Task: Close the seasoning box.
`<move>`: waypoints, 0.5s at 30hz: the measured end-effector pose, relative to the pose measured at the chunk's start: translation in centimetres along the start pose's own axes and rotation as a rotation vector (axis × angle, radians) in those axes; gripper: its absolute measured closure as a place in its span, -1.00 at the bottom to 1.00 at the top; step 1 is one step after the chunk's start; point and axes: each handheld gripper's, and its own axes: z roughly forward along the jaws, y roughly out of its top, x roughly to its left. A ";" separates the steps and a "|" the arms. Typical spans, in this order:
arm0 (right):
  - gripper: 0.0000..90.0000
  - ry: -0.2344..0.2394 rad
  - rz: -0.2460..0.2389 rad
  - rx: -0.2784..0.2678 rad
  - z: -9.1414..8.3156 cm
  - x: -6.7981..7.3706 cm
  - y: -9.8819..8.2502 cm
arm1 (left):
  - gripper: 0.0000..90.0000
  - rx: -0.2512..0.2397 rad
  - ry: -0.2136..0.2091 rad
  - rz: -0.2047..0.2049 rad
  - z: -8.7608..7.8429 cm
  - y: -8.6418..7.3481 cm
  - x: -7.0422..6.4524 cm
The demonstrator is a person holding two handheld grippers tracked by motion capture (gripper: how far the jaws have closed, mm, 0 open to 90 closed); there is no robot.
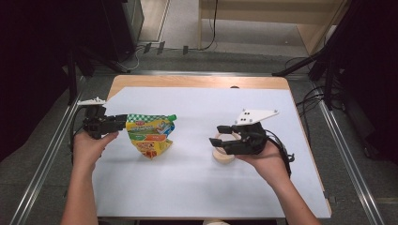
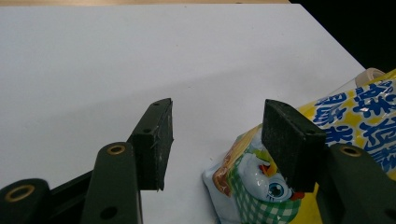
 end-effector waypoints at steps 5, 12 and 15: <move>0.14 -0.020 0.027 -0.017 -1.6 -1.3 0.2 | -0.02 0.001 0.000 -0.001 0.0 0.0 0.0; 0.24 -0.044 0.045 -0.039 -3.3 -2.6 0.1 | -0.03 0.004 0.000 -0.001 0.1 -0.1 0.0; 0.29 -0.057 0.062 -0.055 -4.0 -3.1 0.0 | -0.03 0.005 -0.001 -0.002 0.1 -0.1 0.0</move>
